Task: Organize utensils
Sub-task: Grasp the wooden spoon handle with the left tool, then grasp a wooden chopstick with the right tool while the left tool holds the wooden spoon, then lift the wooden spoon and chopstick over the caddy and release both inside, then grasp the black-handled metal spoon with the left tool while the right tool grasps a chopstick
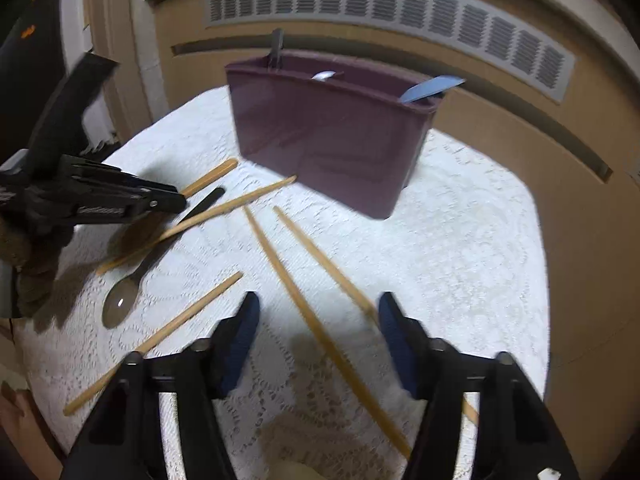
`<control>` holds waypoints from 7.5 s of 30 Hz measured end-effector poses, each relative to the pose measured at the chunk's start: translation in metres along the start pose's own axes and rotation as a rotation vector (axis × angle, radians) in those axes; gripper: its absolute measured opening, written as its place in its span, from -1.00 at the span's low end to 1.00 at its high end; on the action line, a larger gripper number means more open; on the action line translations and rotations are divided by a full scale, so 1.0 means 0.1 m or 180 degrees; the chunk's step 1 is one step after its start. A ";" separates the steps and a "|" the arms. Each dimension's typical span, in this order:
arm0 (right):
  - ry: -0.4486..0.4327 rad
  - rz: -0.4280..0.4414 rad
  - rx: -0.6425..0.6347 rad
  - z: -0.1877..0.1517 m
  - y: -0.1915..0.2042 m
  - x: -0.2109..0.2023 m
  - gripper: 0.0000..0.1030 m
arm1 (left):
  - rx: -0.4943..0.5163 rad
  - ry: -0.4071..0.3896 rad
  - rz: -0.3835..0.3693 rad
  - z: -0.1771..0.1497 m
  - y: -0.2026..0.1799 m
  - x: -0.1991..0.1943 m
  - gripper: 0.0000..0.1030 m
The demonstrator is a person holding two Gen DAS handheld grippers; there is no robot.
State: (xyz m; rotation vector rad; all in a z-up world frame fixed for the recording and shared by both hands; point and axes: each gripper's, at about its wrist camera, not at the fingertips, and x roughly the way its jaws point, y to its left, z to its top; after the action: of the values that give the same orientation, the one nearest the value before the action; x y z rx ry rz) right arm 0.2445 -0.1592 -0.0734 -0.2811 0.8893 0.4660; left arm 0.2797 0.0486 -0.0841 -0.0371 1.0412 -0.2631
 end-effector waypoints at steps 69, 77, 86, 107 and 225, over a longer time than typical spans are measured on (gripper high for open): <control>-0.0031 0.0454 0.0533 -0.06 -0.13 -0.80 -0.87 | -0.0151 -0.0853 -0.0420 -0.27 -0.16 -1.14 -0.79; -0.0672 0.0396 0.0601 0.20 -0.08 -1.36 -0.87 | 0.0076 -0.1313 -0.0462 -0.13 -0.40 -1.76 -0.79; -0.1609 0.0182 0.0421 0.78 -0.07 -2.28 -0.87 | 0.0327 -0.2033 -0.0492 0.34 -0.60 -2.58 -0.79; -0.2202 -0.0318 0.0267 1.90 -0.37 -2.51 -0.87 | 0.0326 -0.2258 -0.0444 1.67 -0.33 -2.37 -0.79; 0.0224 0.0129 0.0041 0.19 -0.18 0.18 -0.78 | 0.0352 0.0097 -0.0106 0.04 -0.35 0.02 -0.74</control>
State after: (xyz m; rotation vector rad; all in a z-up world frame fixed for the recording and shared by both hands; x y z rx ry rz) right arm 0.2758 -0.1618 -0.0753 -0.2694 0.9677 0.4902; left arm 0.2770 0.0143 -0.0790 0.0495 1.0555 -0.3522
